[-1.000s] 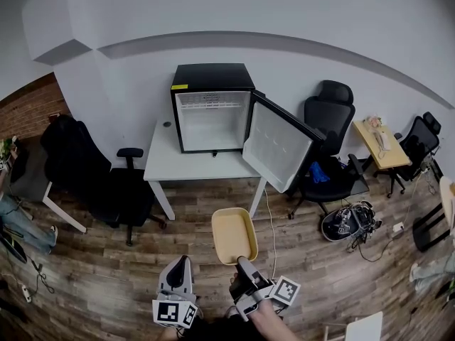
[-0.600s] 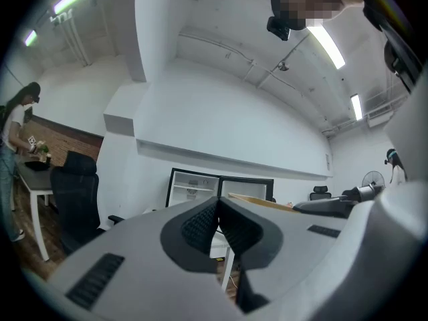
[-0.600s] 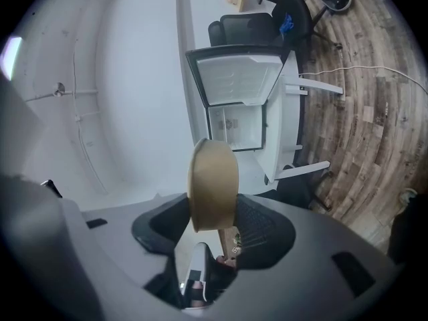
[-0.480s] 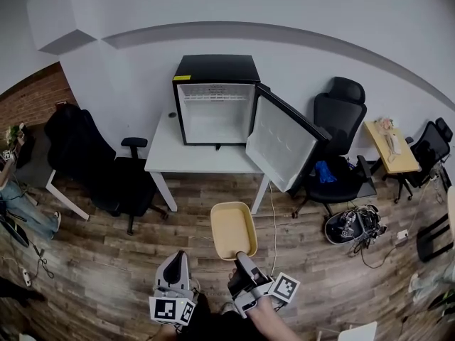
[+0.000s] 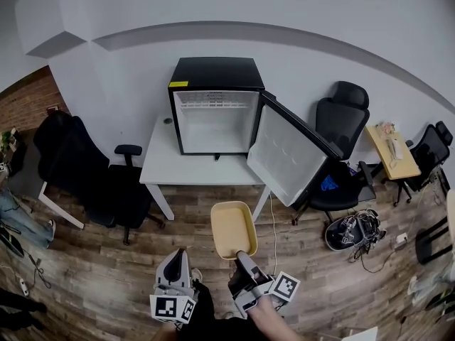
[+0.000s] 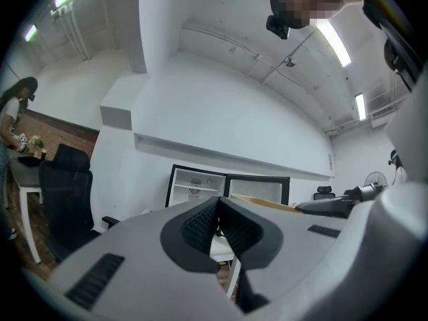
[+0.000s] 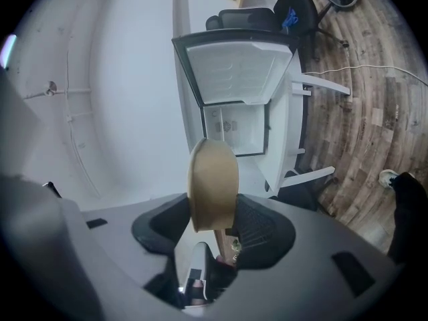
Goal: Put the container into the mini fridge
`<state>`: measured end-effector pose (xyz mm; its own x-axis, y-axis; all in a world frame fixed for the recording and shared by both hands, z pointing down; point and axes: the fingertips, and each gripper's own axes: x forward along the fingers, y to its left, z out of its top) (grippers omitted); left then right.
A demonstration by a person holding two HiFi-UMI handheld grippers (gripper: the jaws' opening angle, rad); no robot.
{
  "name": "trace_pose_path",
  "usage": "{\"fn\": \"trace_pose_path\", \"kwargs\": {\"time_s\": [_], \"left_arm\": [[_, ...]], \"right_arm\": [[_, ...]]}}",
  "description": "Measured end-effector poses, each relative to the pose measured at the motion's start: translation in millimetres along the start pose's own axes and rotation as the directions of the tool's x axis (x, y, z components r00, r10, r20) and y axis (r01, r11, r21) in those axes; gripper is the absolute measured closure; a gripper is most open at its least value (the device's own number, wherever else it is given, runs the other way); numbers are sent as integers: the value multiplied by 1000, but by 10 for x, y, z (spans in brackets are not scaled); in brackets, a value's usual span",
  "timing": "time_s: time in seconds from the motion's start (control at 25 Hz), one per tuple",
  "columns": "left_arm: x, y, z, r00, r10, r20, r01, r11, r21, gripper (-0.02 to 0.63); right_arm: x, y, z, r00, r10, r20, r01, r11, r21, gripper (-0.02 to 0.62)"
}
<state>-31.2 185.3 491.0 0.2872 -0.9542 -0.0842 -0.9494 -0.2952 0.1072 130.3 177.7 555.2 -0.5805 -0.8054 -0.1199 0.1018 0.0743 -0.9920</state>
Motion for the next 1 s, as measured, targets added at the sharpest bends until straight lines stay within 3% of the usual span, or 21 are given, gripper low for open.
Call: {"fn": "trace_pose_path", "kwargs": {"time_s": [0.56, 1.0], "left_arm": [[1673, 1276, 314, 995, -97, 19, 98, 995, -12, 598], [2329, 1795, 202, 988, -154, -5, 154, 987, -34, 598]], "right_arm": [[1916, -19, 478, 995, -7, 101, 10, 999, -34, 377], [2787, -133, 666, 990, -18, 141, 24, 999, -39, 377]]}}
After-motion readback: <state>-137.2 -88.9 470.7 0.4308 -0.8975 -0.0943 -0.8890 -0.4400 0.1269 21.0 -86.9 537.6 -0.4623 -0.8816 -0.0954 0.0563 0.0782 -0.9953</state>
